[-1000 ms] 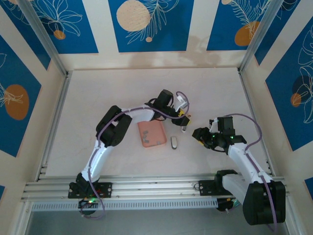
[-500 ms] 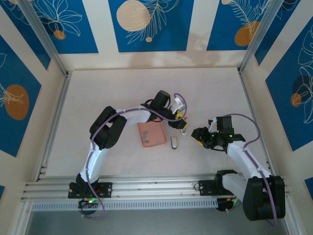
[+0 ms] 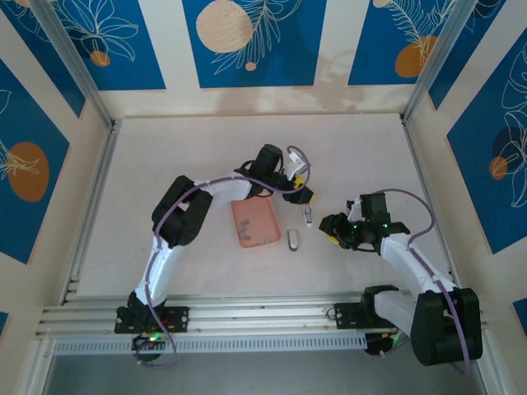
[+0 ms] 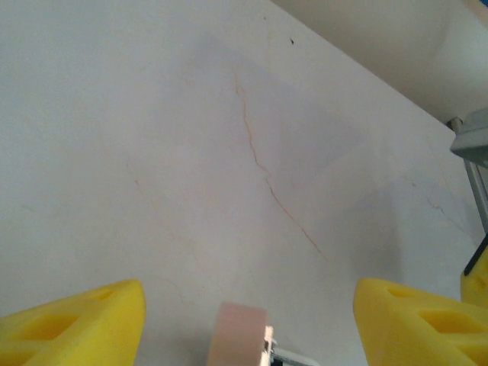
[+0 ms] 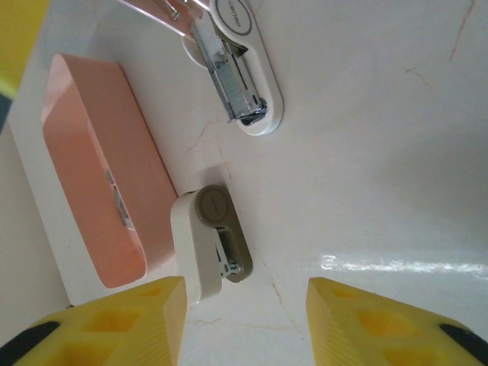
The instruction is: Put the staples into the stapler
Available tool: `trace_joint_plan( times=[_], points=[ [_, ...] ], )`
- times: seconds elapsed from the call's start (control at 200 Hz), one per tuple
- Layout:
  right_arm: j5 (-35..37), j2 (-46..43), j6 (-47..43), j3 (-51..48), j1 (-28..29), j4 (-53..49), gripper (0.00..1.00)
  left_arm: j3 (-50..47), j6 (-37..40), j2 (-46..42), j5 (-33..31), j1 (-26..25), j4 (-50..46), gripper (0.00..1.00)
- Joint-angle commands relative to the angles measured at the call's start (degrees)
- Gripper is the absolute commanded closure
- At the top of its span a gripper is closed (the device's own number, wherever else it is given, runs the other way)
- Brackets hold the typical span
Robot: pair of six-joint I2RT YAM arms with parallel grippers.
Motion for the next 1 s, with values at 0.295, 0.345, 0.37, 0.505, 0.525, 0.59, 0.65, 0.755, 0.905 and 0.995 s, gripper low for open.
trace_joint_plan(
  times=[0.295, 0.345, 0.37, 0.505, 0.525, 0.59, 0.65, 0.755, 0.905, 0.995],
  points=[
    [-0.3, 0.0, 0.8, 1.8, 1.1, 0.2, 0.54, 3.0, -2.8, 2.5, 9.3, 0.1, 2.1, 0.3],
    [0.1, -0.3, 0.9, 1.8, 1.3, 0.1, 0.54, 2.9, -2.8, 2.5, 10.0, 0.0, 2.1, 0.3],
    [0.2, -0.4, 0.9, 1.9, 1.4, 0.1, 0.54, 2.8, -2.8, 2.4, 10.3, 0.0, 2.1, 0.3],
    [0.5, -0.9, 1.0, 1.9, 1.6, -0.1, 0.54, 1.6, -2.8, 1.7, 11.2, -0.2, 2.6, 0.3],
    [0.5, -1.0, 1.0, 1.9, 1.6, -0.1, 0.54, 1.3, -2.8, 1.5, 11.4, -0.3, 2.8, 0.3],
    [0.5, -1.0, 1.1, 1.8, 1.7, -0.1, 0.54, 0.5, -2.8, 1.0, 12.2, -0.4, 3.6, 0.31],
    [0.4, -1.1, 1.2, 1.8, 1.8, -0.1, 0.54, -0.1, -2.4, 0.7, 13.1, -0.4, 3.6, 0.31],
    [0.7, -1.3, 1.2, 1.7, 1.9, -0.1, 0.54, -1.2, -1.8, -0.3, 14.0, -0.5, 4.0, 0.31],
    [1.2, -1.2, 1.2, 1.5, 1.8, -0.1, 0.54, -2.3, -1.2, -1.1, 15.9, -0.8, 4.5, 0.31],
    [1.5, -1.3, 1.3, 1.3, 1.8, 0.0, 0.54, -2.9, -0.7, -1.4, 16.9, -1.2, 4.5, 0.31]
  ],
)
